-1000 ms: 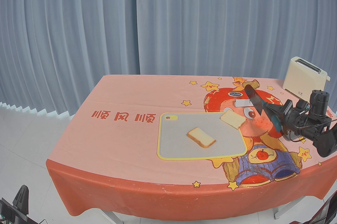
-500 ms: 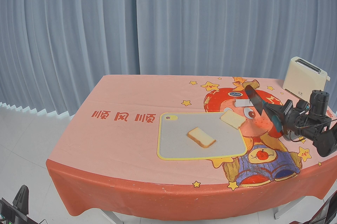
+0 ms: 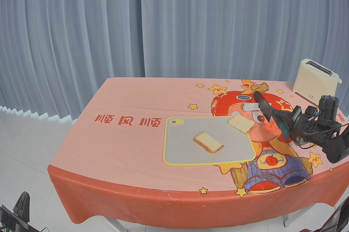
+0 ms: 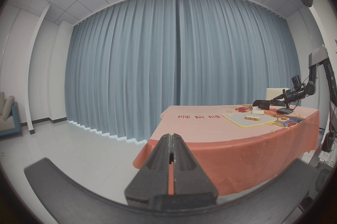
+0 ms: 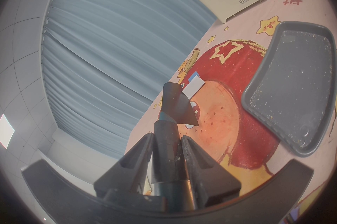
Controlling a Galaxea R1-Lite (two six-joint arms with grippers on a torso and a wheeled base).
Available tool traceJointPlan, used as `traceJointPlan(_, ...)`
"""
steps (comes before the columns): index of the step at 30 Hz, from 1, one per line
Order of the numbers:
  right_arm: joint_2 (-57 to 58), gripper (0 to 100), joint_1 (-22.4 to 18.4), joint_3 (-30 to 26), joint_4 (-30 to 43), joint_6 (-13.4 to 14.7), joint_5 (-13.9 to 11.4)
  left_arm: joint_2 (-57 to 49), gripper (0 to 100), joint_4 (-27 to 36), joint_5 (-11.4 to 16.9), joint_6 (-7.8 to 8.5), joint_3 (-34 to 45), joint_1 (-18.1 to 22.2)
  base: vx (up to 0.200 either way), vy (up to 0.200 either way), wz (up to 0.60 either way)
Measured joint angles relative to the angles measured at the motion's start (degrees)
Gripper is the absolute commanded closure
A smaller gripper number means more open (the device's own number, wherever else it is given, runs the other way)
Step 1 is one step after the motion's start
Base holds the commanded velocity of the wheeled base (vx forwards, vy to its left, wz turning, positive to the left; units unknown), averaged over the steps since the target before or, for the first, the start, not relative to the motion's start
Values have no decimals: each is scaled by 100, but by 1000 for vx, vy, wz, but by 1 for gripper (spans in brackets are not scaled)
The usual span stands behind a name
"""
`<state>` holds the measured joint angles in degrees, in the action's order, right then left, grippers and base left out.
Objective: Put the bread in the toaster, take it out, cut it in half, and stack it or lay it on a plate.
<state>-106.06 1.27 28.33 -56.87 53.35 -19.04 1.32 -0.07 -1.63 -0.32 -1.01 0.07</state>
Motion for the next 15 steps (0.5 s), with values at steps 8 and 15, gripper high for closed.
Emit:
traceJointPlan(8,-72,100,-11,-9,-9,16,-11,0,100,0,0,0,0,0,0,0,0)
traceJointPlan(15,-63,100,-4,-55,0,22,-11,0,100,0,0,0,0,0,0,0,0)
